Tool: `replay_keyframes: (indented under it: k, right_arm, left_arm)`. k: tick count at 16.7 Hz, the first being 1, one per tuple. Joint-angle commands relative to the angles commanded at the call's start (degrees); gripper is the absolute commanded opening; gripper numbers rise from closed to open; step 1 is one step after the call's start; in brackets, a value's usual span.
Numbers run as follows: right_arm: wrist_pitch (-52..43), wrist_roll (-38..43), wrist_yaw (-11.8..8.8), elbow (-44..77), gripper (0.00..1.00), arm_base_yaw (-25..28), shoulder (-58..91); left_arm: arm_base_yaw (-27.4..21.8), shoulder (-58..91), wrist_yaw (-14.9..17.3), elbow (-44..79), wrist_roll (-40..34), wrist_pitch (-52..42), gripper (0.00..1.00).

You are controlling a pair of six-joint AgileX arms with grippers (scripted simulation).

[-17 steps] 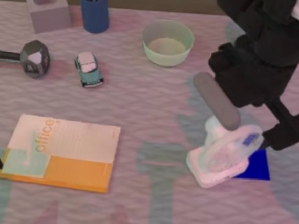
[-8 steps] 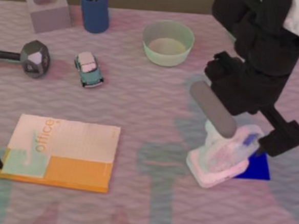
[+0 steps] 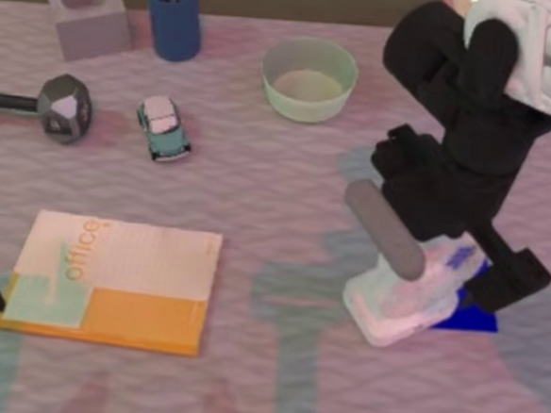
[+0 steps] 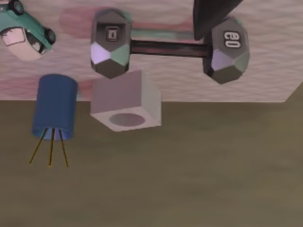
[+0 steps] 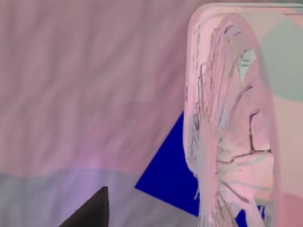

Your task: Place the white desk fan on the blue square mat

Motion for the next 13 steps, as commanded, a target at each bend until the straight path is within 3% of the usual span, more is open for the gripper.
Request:
replay_keyframes:
  k: [1, 13]
  right_arm:
    - [0.0, 0.0, 0.0, 0.0, 1.00, 0.0, 0.0]
    - [0.0, 0.0, 0.0, 0.0, 0.10, 0.0, 0.0]
  left_arm:
    - [0.0, 0.0, 0.0, 0.0, 0.0, 0.0, 1.00]
    - [0.0, 0.0, 0.0, 0.0, 0.0, 0.0, 1.00]
